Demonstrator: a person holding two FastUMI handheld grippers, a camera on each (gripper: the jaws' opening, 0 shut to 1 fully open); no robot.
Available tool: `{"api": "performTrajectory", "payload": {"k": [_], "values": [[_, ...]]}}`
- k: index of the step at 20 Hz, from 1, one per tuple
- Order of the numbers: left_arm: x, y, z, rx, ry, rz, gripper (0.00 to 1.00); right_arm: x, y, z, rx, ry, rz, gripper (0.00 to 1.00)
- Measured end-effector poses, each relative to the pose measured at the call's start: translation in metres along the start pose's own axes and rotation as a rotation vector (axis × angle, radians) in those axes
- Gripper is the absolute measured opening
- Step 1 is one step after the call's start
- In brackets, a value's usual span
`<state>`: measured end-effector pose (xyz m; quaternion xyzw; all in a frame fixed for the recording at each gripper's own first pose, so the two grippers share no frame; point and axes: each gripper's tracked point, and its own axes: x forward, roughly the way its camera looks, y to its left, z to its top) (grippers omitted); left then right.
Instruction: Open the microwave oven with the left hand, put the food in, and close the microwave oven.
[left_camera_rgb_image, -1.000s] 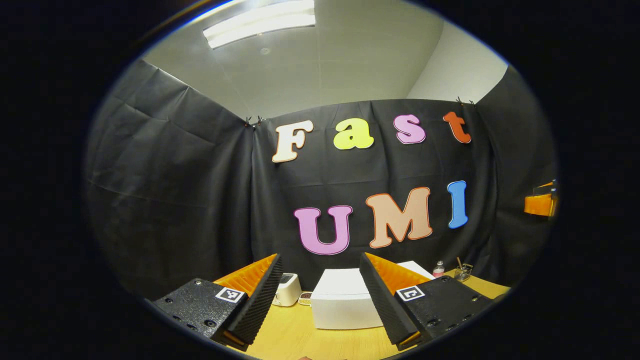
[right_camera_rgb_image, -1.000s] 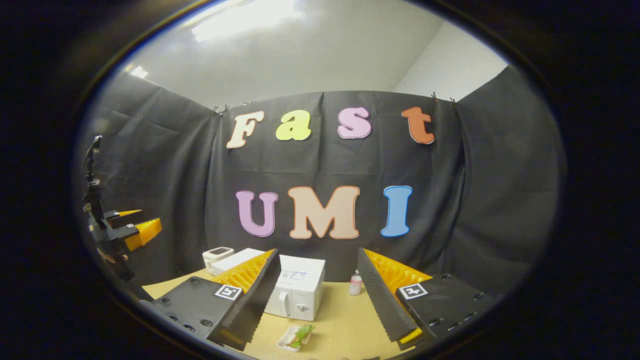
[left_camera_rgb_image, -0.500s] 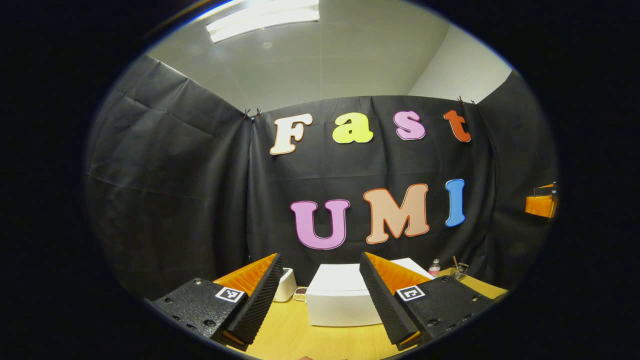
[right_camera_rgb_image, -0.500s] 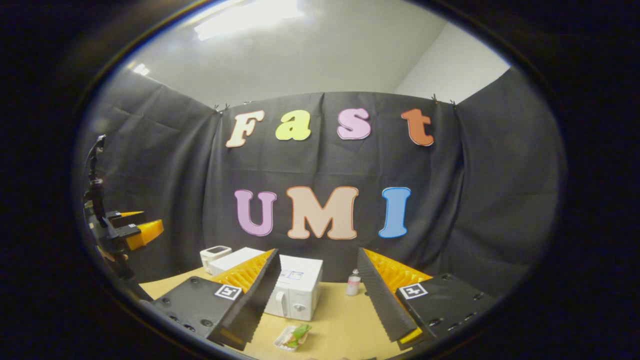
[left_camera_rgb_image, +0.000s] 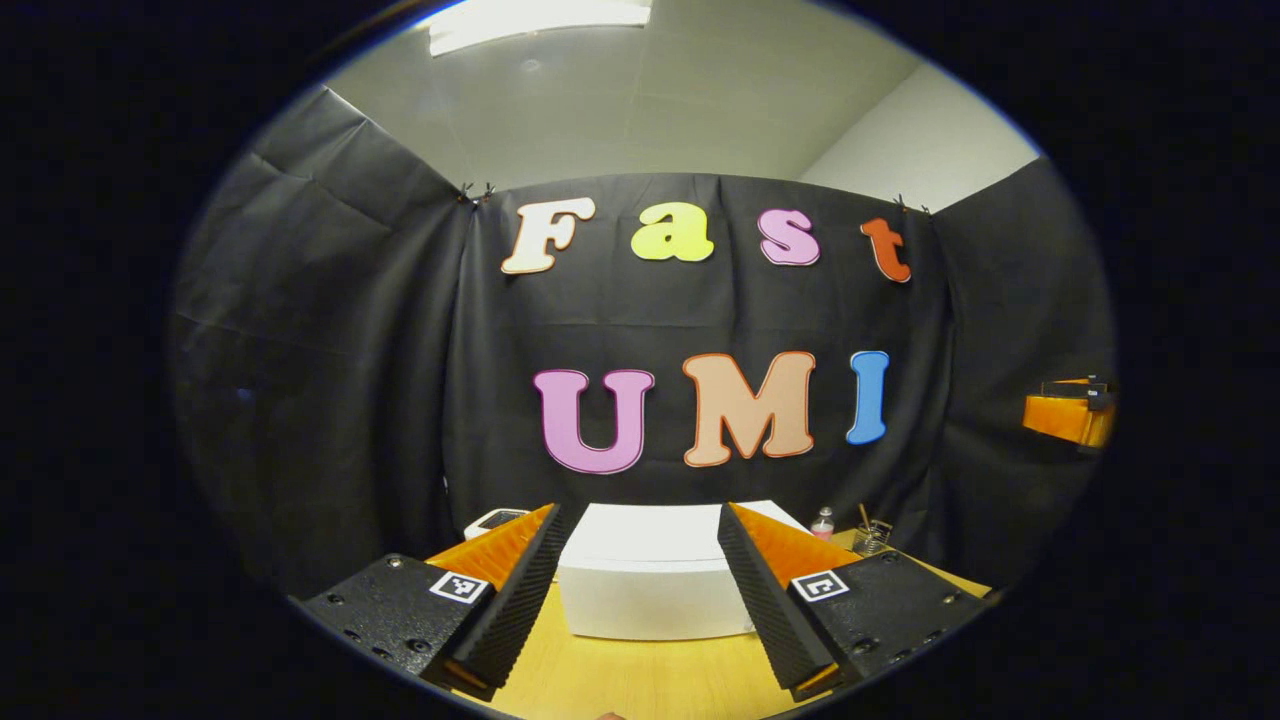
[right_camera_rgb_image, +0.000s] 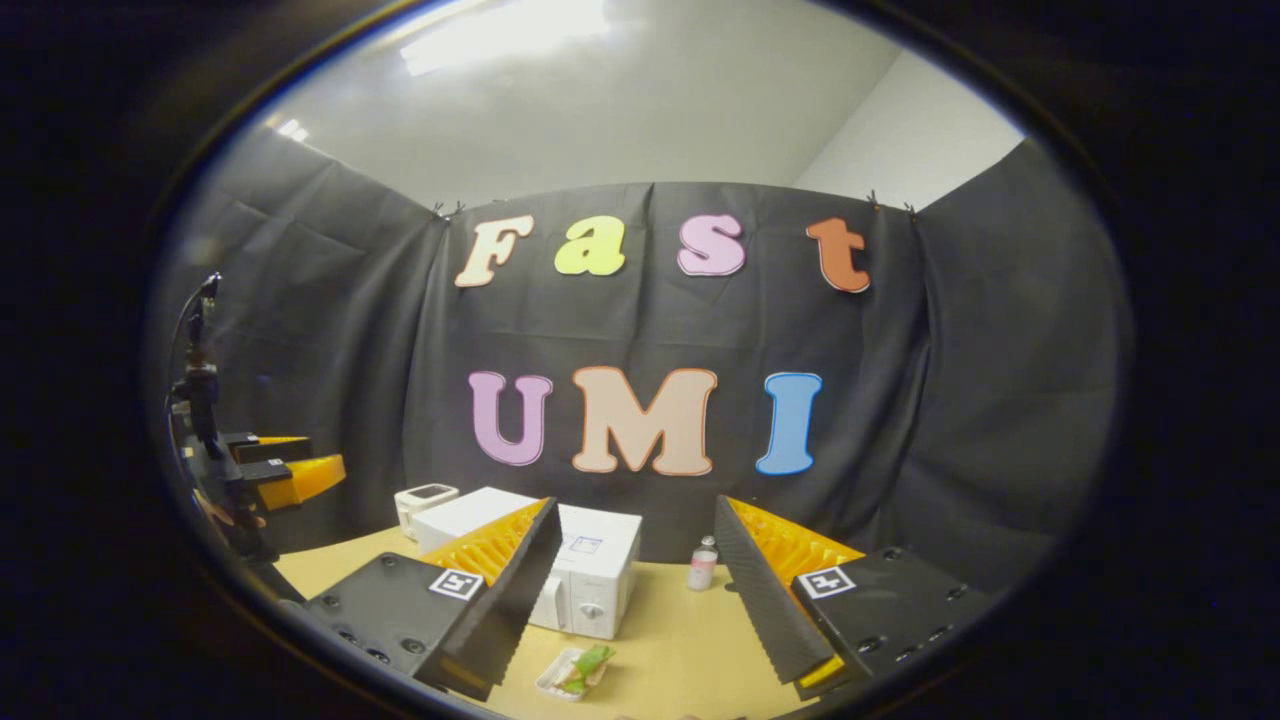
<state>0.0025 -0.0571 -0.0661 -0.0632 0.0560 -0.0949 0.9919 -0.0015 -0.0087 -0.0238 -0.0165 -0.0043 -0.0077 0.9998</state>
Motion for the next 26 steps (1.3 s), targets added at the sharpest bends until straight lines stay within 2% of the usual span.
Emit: {"api": "performTrajectory", "payload": {"k": [5,9,14,19,26], "values": [[0.013,-0.026,-0.063,-0.032,0.046,-0.098,0.91,-0.004,0.002,-0.009,0.019,-0.01,0.016,0.96],[0.034,-0.043,-0.126,-0.06,0.092,-0.137,0.88,-0.01,0.004,-0.005,0.013,-0.033,0.024,0.96],[0.06,-0.06,-0.19,-0.019,0.126,-0.159,0.88,-0.017,0.003,-0.009,0.025,-0.033,0.022,0.96],[0.075,-0.099,-0.223,-0.051,0.126,-0.246,0.81,-0.016,-0.002,-0.013,0.029,-0.034,0.016,0.96],[0.103,-0.15,-0.264,-0.048,0.148,-0.349,0.8,-0.008,-0.006,-0.027,0.032,-0.022,0.018,0.96]]}}
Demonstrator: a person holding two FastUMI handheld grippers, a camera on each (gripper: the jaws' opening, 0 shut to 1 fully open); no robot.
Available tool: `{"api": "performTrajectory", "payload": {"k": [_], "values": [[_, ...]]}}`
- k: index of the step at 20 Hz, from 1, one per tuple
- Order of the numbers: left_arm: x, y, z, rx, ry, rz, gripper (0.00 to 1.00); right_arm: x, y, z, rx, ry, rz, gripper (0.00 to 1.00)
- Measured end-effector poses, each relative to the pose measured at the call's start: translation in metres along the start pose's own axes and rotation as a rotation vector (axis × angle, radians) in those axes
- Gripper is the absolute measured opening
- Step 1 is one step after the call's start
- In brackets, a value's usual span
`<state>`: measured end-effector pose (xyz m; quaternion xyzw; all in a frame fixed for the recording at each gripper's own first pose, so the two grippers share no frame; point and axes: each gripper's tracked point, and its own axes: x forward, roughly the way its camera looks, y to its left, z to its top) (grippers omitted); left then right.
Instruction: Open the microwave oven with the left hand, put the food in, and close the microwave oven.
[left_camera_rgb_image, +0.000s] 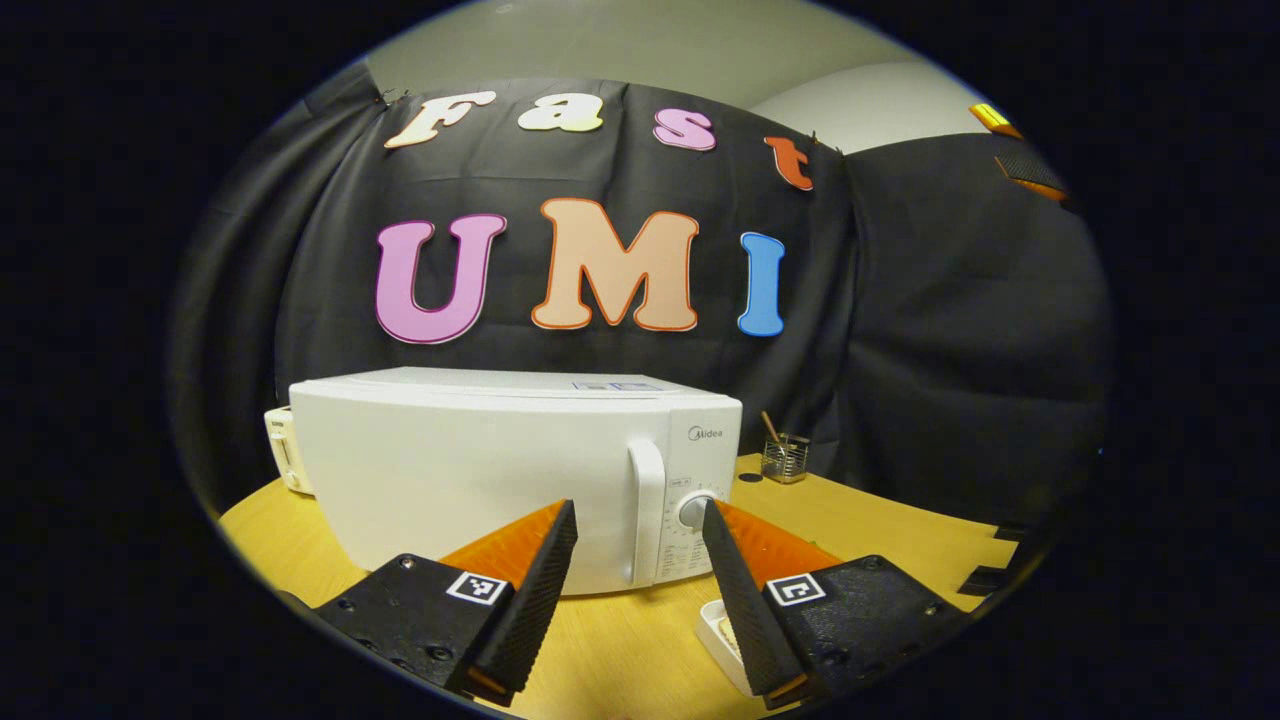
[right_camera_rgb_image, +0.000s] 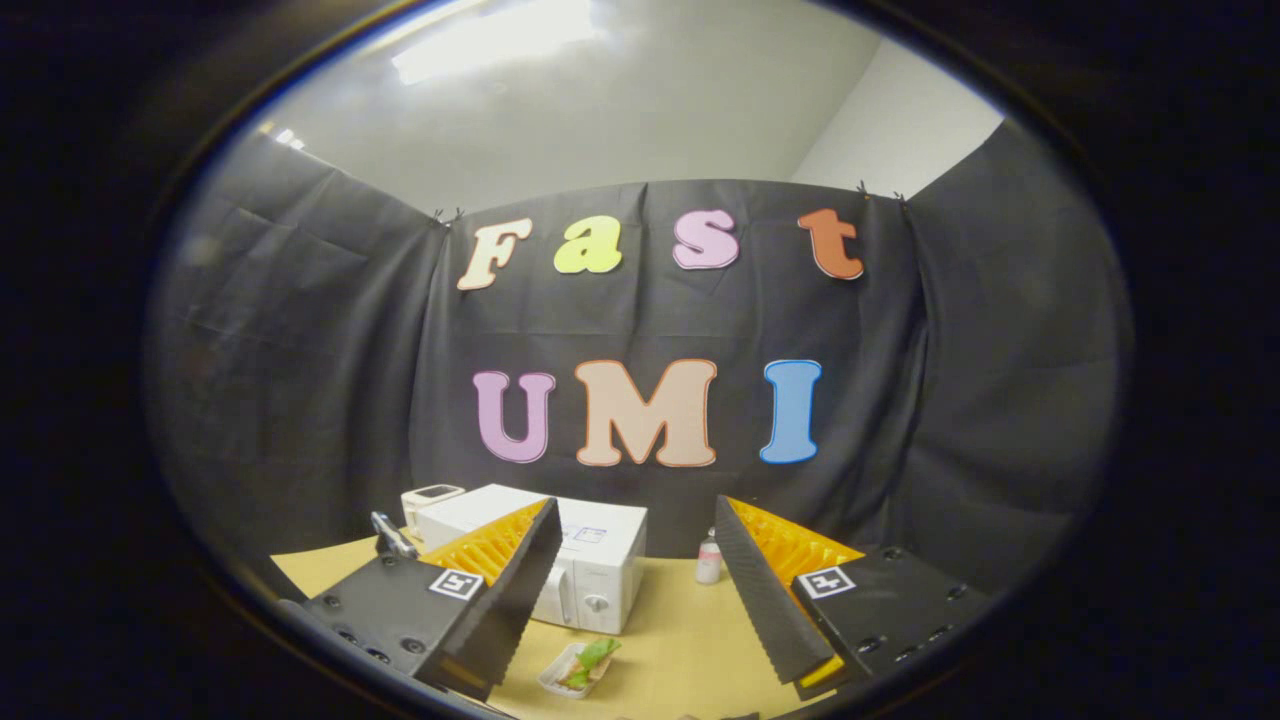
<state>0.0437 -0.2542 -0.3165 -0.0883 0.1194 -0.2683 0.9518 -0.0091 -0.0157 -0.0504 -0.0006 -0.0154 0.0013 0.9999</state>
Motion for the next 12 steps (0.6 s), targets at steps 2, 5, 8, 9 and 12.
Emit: {"api": "performTrajectory", "payload": {"k": [2,5,8,9,12], "values": [[0.016,-0.001,-0.019,-0.018,0.043,0.001,0.8,0.004,-0.002,-0.007,-0.001,0.011,0.0,0.96],[0.037,0.002,-0.039,-0.029,0.094,0.011,0.8,0.011,-0.002,-0.018,-0.01,0.023,0.01,0.96],[0.057,0.008,-0.048,-0.023,0.102,0.019,0.8,0.022,-0.001,-0.03,-0.007,0.041,0.028,0.97],[0.061,0.01,-0.049,-0.018,0.102,0.028,0.8,0.026,0.001,-0.034,0.002,0.046,0.036,0.97],[0.074,0.012,-0.059,-0.008,0.123,0.035,0.78,0.037,0.003,-0.046,0.018,0.07,0.058,0.97]]}}
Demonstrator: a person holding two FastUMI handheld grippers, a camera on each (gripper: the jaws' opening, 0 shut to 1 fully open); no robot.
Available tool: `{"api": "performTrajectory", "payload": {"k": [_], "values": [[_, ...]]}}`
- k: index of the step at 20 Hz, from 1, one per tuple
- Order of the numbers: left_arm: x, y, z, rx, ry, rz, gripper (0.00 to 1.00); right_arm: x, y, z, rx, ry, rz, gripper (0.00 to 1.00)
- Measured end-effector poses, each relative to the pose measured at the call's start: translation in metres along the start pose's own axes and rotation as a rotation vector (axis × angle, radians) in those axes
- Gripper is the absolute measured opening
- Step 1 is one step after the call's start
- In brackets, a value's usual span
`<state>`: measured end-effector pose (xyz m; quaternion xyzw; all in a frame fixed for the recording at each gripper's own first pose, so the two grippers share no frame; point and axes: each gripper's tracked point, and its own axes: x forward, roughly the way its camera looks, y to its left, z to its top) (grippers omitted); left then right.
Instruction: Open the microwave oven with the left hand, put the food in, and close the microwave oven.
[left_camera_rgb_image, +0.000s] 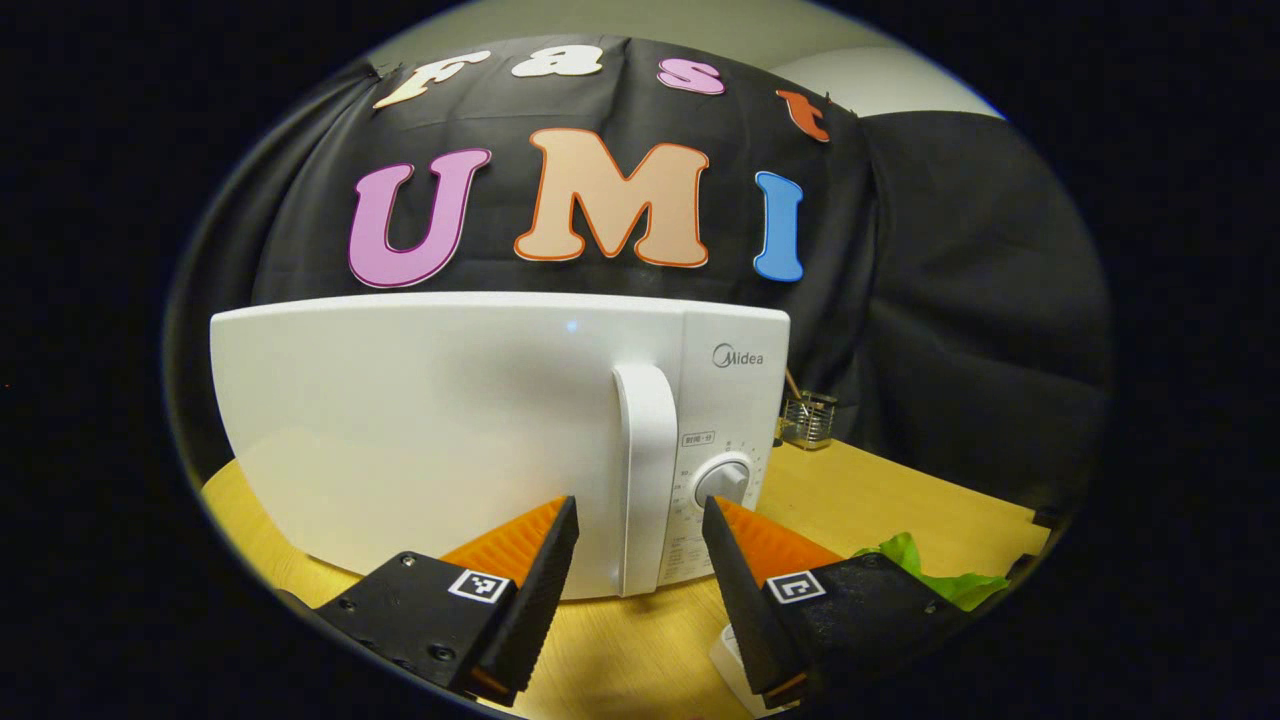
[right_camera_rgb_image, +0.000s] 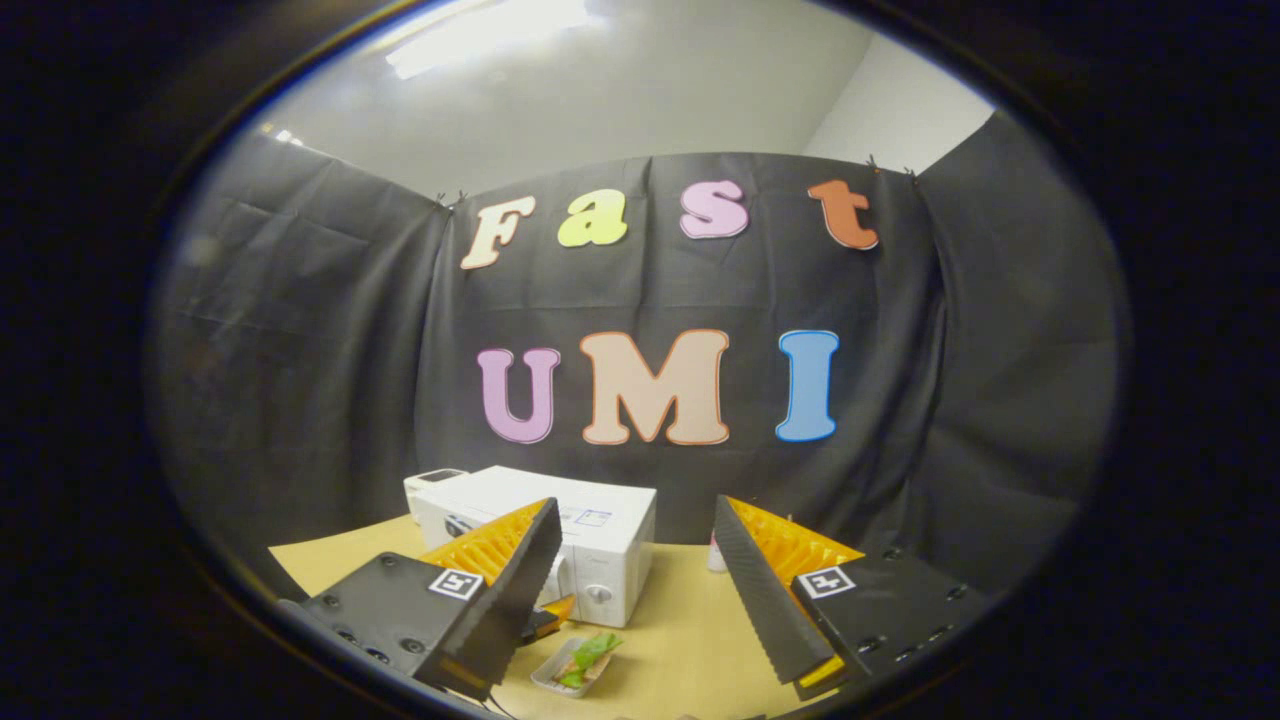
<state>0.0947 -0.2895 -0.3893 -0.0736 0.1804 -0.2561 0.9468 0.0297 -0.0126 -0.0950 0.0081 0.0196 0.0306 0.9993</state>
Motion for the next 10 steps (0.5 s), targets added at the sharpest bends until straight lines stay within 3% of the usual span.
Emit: {"api": "performTrajectory", "payload": {"k": [2,5,10], "values": [[0.005,-0.001,-0.003,-0.011,0.004,-0.011,0.72,0.006,0.0,-0.009,0.005,0.016,0.01,0.97],[0.01,-0.004,-0.008,-0.001,0.022,-0.016,0.5,0.011,-0.005,-0.017,0.012,0.028,0.008,0.97],[0.009,-0.003,-0.007,0.014,0.02,-0.026,0.45,0.016,-0.018,-0.03,0.048,0.045,-0.004,0.96]]}}
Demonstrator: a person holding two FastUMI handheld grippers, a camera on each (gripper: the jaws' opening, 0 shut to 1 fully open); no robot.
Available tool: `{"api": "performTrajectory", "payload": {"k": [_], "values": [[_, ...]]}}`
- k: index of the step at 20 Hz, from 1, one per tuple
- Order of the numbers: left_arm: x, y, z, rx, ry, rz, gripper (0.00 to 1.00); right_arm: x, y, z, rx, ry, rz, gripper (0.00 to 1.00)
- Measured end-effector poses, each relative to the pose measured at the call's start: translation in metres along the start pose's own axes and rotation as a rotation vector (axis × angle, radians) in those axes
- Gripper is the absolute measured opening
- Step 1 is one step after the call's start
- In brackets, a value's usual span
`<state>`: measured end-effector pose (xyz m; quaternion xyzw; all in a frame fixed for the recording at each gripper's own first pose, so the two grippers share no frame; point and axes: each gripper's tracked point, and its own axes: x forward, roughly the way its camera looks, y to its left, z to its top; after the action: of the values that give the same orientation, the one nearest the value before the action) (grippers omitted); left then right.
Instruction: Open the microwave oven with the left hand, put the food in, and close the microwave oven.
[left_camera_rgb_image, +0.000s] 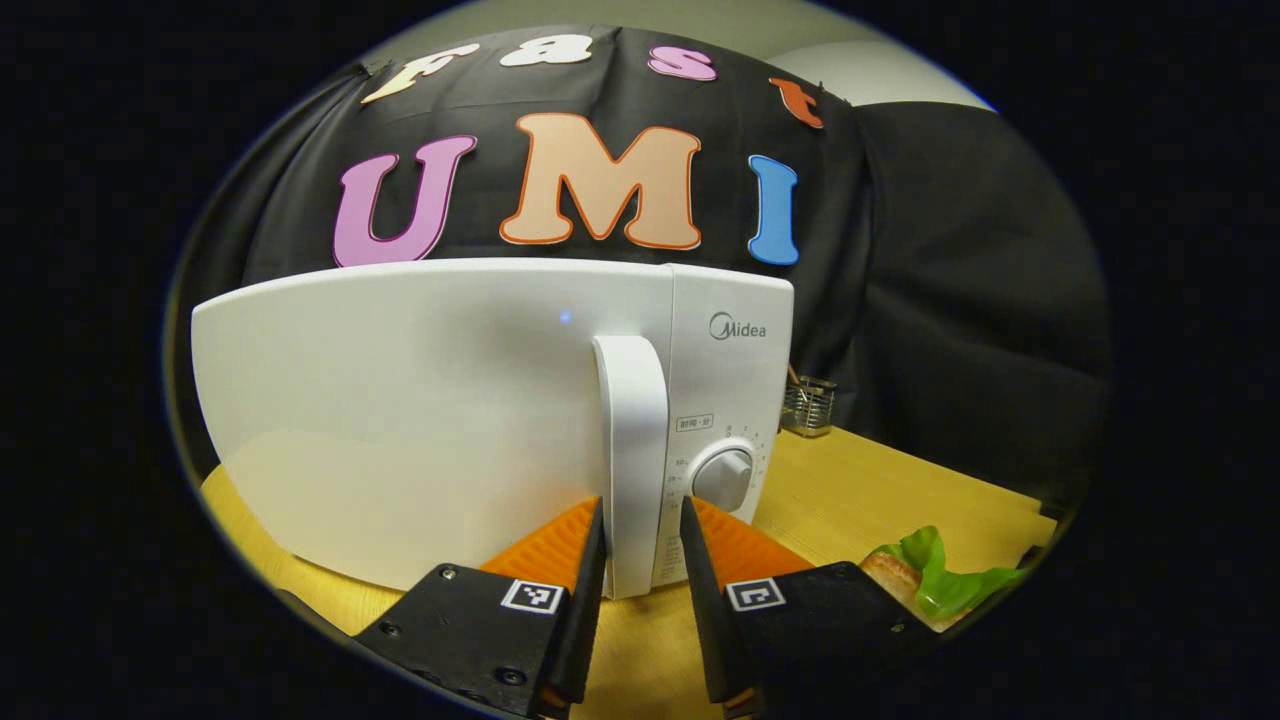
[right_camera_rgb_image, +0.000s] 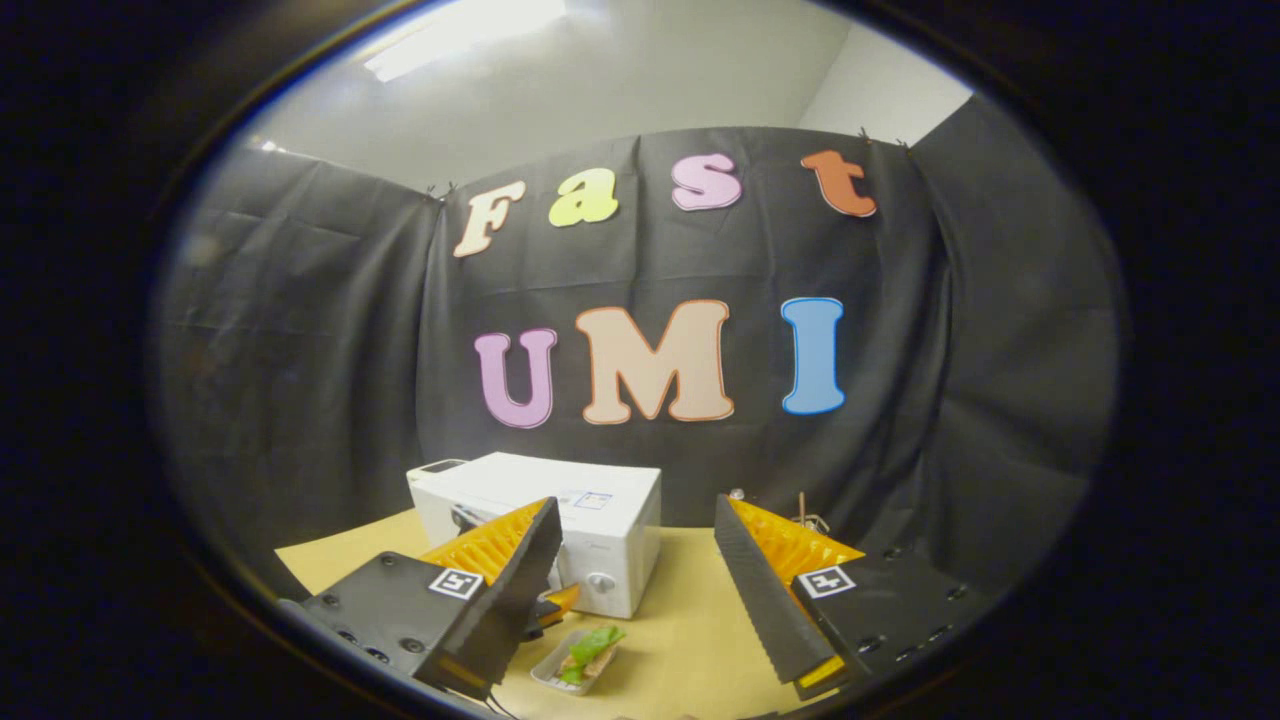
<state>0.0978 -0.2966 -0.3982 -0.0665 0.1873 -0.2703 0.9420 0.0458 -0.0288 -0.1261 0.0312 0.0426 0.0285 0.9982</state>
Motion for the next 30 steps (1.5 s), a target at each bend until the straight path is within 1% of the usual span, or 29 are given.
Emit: {"api": "performTrajectory", "payload": {"k": [2,3,4,5,6,8,9,11,17,18,23,24,25,26,27,28,30], "values": [[-0.001,0.007,0.0,0.014,0.003,0.026,0.42,0.002,-0.005,-0.002,0.019,0.005,-0.007,0.97],[0.0,0.005,0.0,0.011,0.003,0.017,0.33,0.003,-0.007,-0.003,0.026,0.008,-0.011,0.97],[0.0,0.004,0.001,0.009,-0.003,0.016,0.28,0.002,-0.011,-0.004,0.032,0.011,-0.016,0.96],[0.0,0.005,0.0,0.006,0.0,0.016,0.31,0.0,-0.013,-0.004,0.037,0.011,-0.02,0.96],[-0.001,0.006,0.0,-0.006,-0.006,0.021,0.28,-0.001,-0.015,-0.003,0.041,0.01,-0.025,0.98],[-0.004,0.005,0.001,-0.03,-0.016,0.028,0.24,-0.005,-0.016,-0.004,0.041,0.012,-0.028,0.96],[-0.003,0.005,0.001,-0.023,-0.015,0.033,0.22,-0.007,-0.016,-0.004,0.039,0.014,-0.032,0.97],[-0.004,0.005,0.002,-0.006,-0.004,0.039,0.2,-0.011,-0.016,-0.004,0.034,0.013,-0.036,0.96],[-0.004,0.005,0.001,-0.011,-0.008,0.04,0.14,-0.026,-0.013,0.003,0.009,0.011,-0.052,0.96],[-0.004,0.006,0.0,-0.009,-0.006,0.041,0.15,-0.028,-0.012,0.005,0.004,0.009,-0.054,0.96],[-0.006,0.005,0.0,-0.026,-0.014,0.046,0.14,-0.035,-0.004,0.012,0.006,-0.021,-0.037,0.96],[-0.008,0.006,0.002,-0.038,-0.021,0.055,0.12,-0.036,-0.005,0.011,0.006,-0.025,-0.038,0.96],[-0.015,0.004,-0.005,-0.06,0.011,0.063,0.12,-0.036,-0.006,0.011,0.005,-0.029,-0.036,0.96],[-0.023,0.002,-0.006,-0.056,-0.003,0.062,0.11,-0.036,-0.006,0.009,0.007,-0.034,-0.032,0.96],[-0.038,-0.002,-0.001,-0.037,-0.03,0.039,0.12,-0.035,-0.006,0.007,0.017,-0.036,-0.029,0.96],[-0.054,-0.004,-0.004,-0.033,-0.029,0.015,0.11,-0.034,-0.007,0.006,0.034,-0.037,-0.024,0.96],[-0.082,-0.005,-0.009,-0.045,-0.047,-0.027,0.11,-0.032,-0.008,0.0,0.063,-0.033,-0.015,0.96]]}}
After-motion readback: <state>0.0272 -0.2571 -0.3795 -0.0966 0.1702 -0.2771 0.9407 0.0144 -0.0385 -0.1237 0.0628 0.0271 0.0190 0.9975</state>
